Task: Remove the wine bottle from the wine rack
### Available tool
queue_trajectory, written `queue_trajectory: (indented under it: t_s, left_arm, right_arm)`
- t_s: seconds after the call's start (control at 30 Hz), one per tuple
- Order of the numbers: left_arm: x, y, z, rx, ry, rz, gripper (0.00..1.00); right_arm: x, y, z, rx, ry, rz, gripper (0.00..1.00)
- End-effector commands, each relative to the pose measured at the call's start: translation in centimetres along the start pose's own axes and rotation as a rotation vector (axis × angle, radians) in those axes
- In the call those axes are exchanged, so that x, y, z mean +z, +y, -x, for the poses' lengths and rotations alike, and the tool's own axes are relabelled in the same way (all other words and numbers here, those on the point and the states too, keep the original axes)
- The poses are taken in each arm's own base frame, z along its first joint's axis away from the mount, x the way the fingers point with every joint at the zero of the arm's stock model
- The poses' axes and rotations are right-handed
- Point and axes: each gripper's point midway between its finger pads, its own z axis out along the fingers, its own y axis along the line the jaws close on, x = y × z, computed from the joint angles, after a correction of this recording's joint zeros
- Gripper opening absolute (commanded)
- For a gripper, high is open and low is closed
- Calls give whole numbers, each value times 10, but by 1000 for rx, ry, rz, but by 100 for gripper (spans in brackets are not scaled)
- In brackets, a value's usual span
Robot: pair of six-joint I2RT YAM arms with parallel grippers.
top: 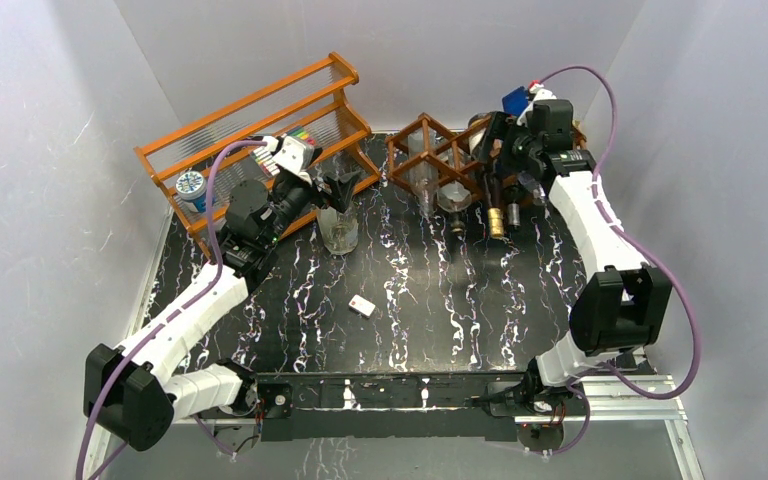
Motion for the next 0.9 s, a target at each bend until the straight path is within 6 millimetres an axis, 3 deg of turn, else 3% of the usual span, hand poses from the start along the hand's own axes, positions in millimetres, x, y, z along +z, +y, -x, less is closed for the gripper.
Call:
queue_trajectory:
  t_s: [0.0,0.1,0.23,0.37,0.43,0.53,0.87]
  left_arm:
    - [1,-2,14,17,-44,-12,98]
    - [2,-3,11,16,-39,-17,98]
    - [3,-4,11,10,-38,-24,98]
    - [3,-6,10,4,-35,-33,98]
    - [3,-6,10,2,-36,-33,98]
    - [4,-6,9,0,-34,-33,98]
    - [4,-5,10,5,-34,-28,98]
  right_arm:
    - [-3,79,18,-23,-18,329,95]
    - [-16,80,23,-47,-3,310,96]
    - [-51,67,41,-92,-104,213,98]
    - [-78,30,50,-72,-233,37,98]
    - [-88,1,50,-7,-278,-78,98]
    - [-91,-18,45,58,-274,-115,98]
    - [-73,-53,32,132,-188,-122,98]
